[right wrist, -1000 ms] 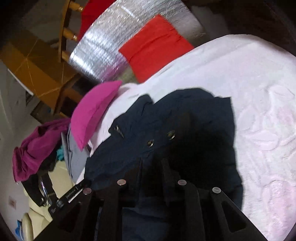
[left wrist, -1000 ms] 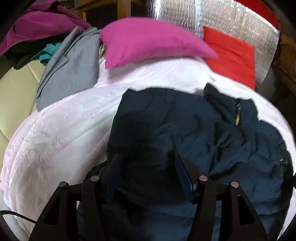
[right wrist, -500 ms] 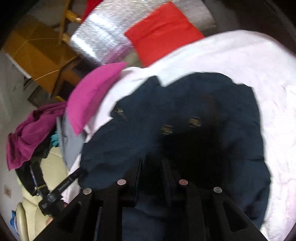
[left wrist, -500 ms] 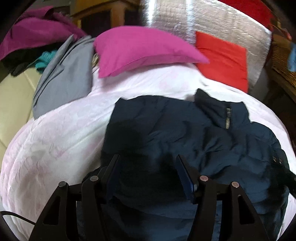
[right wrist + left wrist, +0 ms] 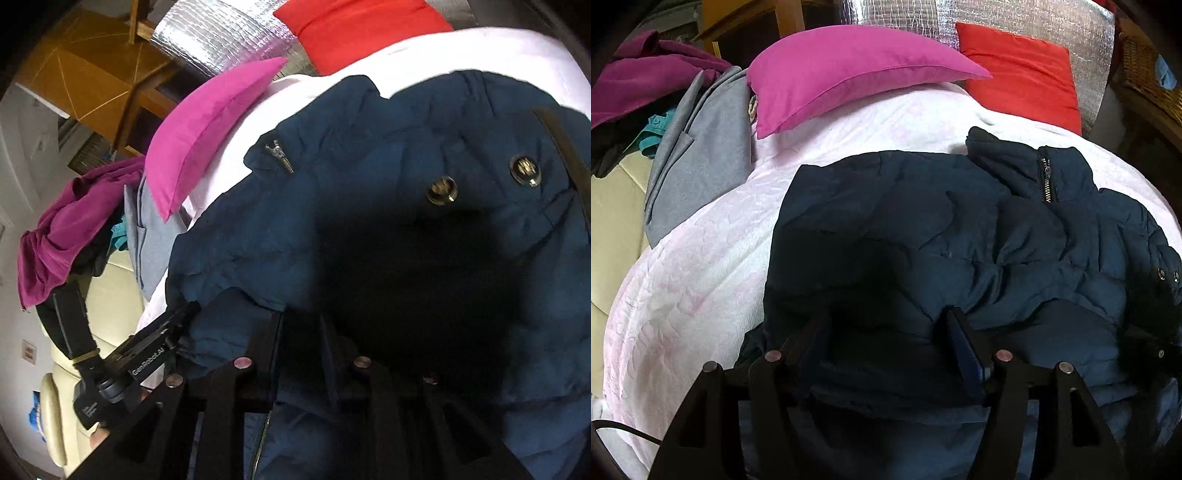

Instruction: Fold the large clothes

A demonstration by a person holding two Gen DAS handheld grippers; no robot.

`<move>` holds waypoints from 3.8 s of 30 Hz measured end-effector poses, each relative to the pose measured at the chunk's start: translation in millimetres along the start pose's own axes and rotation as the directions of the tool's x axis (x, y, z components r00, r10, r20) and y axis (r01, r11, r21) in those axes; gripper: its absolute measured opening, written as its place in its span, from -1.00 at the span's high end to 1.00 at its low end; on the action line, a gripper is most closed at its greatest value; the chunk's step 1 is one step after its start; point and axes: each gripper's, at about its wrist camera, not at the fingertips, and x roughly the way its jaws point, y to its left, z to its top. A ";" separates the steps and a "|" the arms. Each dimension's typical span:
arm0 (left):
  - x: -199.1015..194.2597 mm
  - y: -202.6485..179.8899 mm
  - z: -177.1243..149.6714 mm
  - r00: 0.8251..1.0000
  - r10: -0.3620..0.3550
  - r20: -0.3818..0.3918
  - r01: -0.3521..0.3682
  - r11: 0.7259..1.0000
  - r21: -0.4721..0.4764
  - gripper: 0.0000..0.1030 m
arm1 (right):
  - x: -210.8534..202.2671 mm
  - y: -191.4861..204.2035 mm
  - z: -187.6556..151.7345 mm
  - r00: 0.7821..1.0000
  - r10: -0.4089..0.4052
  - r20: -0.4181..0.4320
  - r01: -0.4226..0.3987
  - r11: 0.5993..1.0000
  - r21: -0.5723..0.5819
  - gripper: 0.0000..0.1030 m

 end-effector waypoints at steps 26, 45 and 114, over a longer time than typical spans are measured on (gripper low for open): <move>6.7 42.5 -5.6 0.991 0.126 -0.044 -0.131 0.985 -0.117 -0.31 | -43.2 -70.8 -0.2 0.995 0.032 0.091 -0.047 0.984 0.171 0.50; 10.7 44.2 -3.3 0.979 0.199 -0.045 -0.202 0.974 -0.101 -0.35 | -52.6 -79.2 4.1 0.993 -0.044 0.105 0.025 0.984 0.174 0.53; -109.8 201.3 -253.0 0.763 -0.624 -0.168 0.579 0.775 -0.254 -0.41 | -185.0 -152.0 -280.0 0.993 0.120 0.005 -0.112 0.914 0.390 -0.44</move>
